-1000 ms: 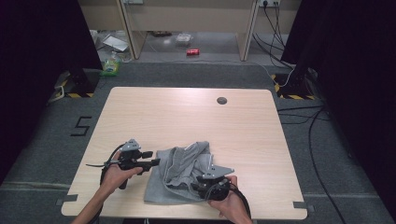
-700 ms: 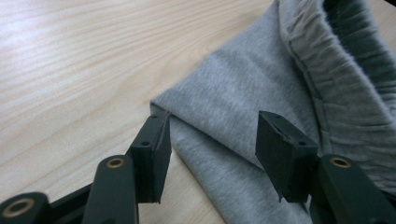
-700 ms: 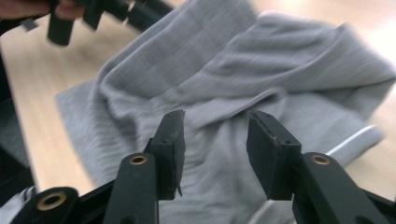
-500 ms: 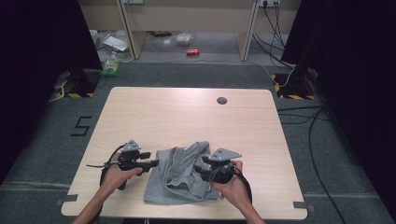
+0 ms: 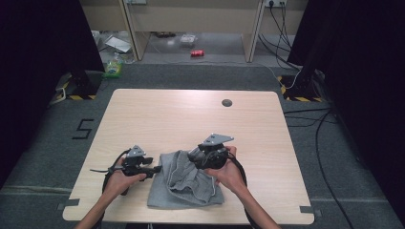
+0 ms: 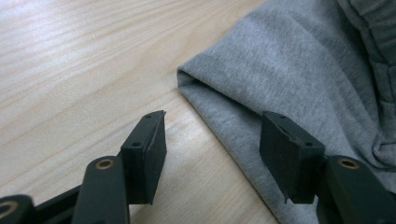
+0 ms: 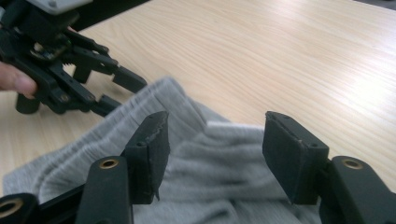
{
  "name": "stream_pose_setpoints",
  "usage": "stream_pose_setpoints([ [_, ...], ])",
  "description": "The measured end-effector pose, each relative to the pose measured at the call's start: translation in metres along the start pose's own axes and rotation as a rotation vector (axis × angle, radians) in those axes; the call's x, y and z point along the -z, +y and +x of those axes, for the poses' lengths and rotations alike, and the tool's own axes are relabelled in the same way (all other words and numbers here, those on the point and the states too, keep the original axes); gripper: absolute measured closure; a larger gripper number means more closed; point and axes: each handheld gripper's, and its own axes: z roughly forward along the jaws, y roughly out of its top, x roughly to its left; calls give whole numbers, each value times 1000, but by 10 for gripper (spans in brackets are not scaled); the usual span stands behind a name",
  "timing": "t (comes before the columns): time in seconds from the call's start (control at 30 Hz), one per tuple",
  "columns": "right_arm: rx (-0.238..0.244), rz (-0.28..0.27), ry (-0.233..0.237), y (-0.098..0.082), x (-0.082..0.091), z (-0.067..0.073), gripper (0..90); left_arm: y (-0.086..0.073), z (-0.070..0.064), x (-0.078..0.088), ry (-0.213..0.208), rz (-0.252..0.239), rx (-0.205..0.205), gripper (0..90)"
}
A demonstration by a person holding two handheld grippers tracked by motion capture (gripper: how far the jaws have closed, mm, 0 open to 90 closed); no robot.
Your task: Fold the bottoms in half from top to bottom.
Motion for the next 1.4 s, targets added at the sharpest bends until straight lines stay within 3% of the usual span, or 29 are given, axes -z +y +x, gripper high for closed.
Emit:
stream_pose_setpoints([
  [0.07, 2, -1, 22, 5, -4, 1, 404, 0, -1, 0, 4, 6, -20, 405],
  [0.4, 29, 22, 103, 25, -33, 15, 450, -1, 2, 0, -11, -5, -14, 409],
  [0.57, 7, 57, 130, 23, -39, 14, 683, -2, 3, 0, -16, -9, -12, 410],
  [0.7, -37, 5, 144, 17, -24, 13, 815, -2, 3, 0, -17, -14, -10, 413],
  [0.97, 8, -97, 113, -6, 38, 38, 867, -2, 3, 0, -18, -19, -9, 415],
  [1.17, 35, -123, 90, -34, 76, 59, 877, -2, 4, 0, -22, -18, -10, 415],
  [1.3, 92, -63, 33, -61, 75, 70, 882, -1, 5, 0, -39, -12, -8, 414],
  [1.4, 62, -21, 38, -82, 65, 70, 884, 0, 9, 3, -78, 14, 9, 414],
])
